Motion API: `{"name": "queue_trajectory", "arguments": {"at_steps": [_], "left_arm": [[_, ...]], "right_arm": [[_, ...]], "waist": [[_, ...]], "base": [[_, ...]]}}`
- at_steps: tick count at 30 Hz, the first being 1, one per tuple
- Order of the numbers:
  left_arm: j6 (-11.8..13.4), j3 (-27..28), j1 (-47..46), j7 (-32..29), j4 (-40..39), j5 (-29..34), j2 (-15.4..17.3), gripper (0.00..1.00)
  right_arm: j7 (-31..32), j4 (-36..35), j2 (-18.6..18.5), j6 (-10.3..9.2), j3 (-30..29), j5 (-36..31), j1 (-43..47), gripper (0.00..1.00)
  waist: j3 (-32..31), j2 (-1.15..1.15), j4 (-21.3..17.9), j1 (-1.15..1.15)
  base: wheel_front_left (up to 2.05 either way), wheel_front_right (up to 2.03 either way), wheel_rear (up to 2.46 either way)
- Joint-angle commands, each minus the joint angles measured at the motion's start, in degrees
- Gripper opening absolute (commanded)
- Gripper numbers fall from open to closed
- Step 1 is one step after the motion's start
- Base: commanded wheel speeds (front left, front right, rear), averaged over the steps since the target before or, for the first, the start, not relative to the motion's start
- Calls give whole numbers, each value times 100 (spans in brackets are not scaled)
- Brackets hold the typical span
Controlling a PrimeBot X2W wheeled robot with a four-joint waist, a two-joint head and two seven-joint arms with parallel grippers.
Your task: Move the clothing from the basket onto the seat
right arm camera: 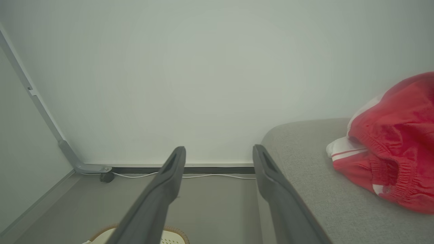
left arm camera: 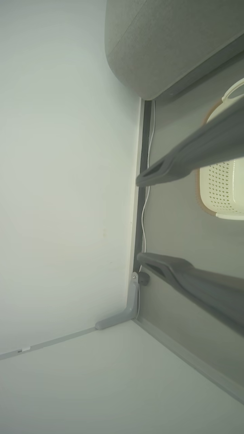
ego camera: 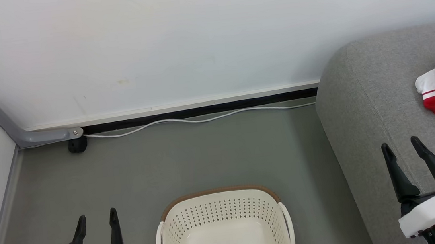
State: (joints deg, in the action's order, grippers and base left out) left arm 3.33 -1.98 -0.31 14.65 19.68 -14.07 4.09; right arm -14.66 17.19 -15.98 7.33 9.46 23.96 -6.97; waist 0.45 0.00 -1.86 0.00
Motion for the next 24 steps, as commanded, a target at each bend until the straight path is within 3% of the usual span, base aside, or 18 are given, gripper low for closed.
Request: {"name": "queue_trajectory", "arguments": {"at_steps": [1,12,13,24], "left_arm": [[-28,226,-96,35,-151,36,49,100],[-299,447,-48,35,-53,137,-56,100],[-283,246,77,-2,87,99,-121,0],[-337,297,125,-173,306,-441,-191,0]], "right_arm": [[-34,-118,-75,16,62,-75,-26,100],[-34,-48,-28,16,74,-156,-22,100],[0,69,88,0,6,-88,59,0],[142,240,330,0,-40,395,239,0]], "waist": [[-5,0,0,0],[-52,0,-39,0],[-53,0,-37,0],[-65,0,-22,9]], "base": [[0,0,0],[0,0,0],[0,0,0],[0,0,0]]}}
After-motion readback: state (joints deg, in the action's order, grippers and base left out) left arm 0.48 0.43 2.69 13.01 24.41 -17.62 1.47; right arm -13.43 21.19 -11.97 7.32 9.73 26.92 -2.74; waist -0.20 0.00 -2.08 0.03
